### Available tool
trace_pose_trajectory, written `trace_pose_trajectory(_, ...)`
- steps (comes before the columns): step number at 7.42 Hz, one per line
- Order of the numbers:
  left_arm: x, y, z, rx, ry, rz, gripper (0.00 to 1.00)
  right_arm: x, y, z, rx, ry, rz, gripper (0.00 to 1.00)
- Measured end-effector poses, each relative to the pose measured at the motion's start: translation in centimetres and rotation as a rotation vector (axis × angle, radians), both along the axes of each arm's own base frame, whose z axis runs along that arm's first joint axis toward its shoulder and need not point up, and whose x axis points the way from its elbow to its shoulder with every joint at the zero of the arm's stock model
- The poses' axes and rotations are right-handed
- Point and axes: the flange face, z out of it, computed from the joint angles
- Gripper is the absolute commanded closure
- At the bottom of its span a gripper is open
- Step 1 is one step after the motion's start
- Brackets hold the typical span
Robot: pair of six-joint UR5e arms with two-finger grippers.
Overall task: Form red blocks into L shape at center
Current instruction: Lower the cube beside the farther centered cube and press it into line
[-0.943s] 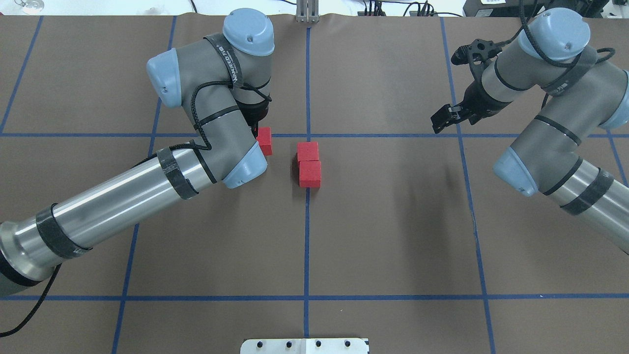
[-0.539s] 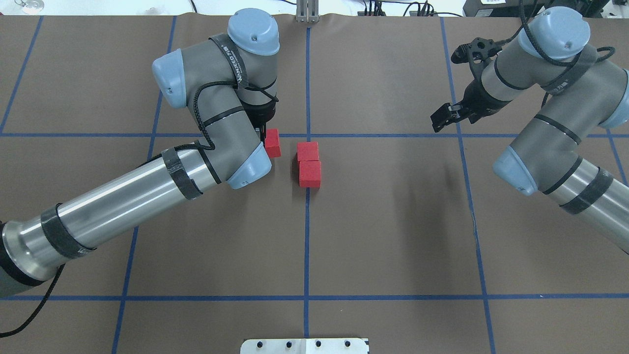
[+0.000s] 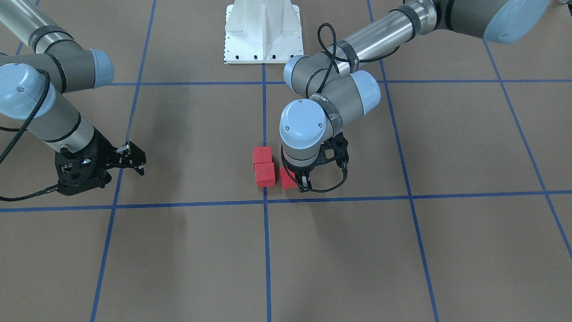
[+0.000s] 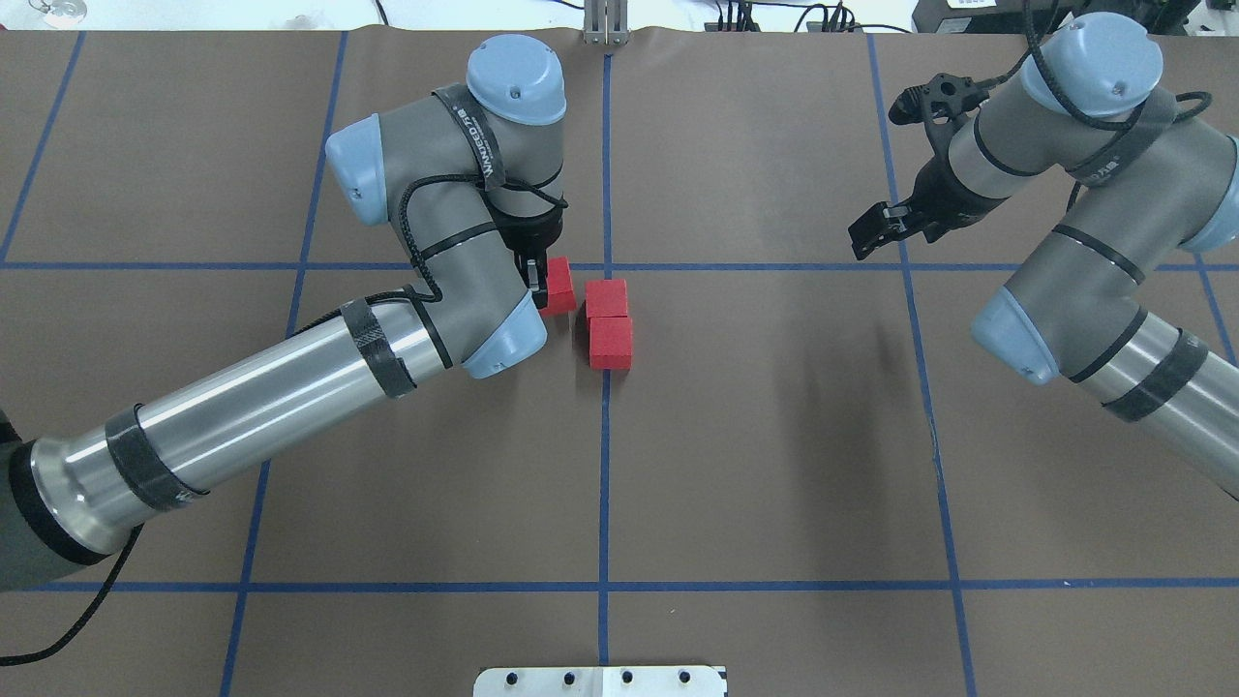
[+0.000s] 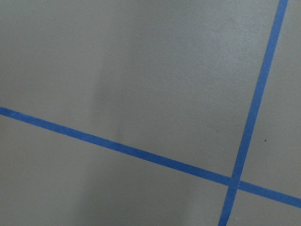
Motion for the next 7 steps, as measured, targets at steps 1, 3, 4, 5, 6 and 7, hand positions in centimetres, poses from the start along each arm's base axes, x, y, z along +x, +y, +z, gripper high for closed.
trace_pose_trajectory(1,0.5,0.4,-0.2,0.002,0.001,0.005,1.0,0.0,0.0,0.0,0.0,0.0,0.0,0.01)
trace_pose_trajectory(3,1.1,0.9,-0.7,0.009,0.0,0.011,1.0,0.1,0.0,0.0,-0.001,0.0,0.002,0.01)
trace_pose_trajectory(4,1.1,0.8,-1.1,0.018,-0.009,0.004,1.0,0.1,0.0,0.0,-0.001,0.0,0.002,0.01)
trace_pose_trajectory(5,1.0,0.7,-1.4,0.026,-0.028,-0.007,1.0,0.1,-0.1,0.0,-0.003,0.001,0.003,0.01)
trace_pose_trajectory(6,0.9,0.6,-1.5,0.029,-0.052,-0.018,1.0,0.1,-0.1,0.2,-0.006,0.003,0.003,0.01)
trace_pose_trajectory(7,0.8,0.4,-1.7,0.03,-0.076,-0.027,1.0,0.1,-0.1,0.3,-0.009,0.006,0.003,0.01)
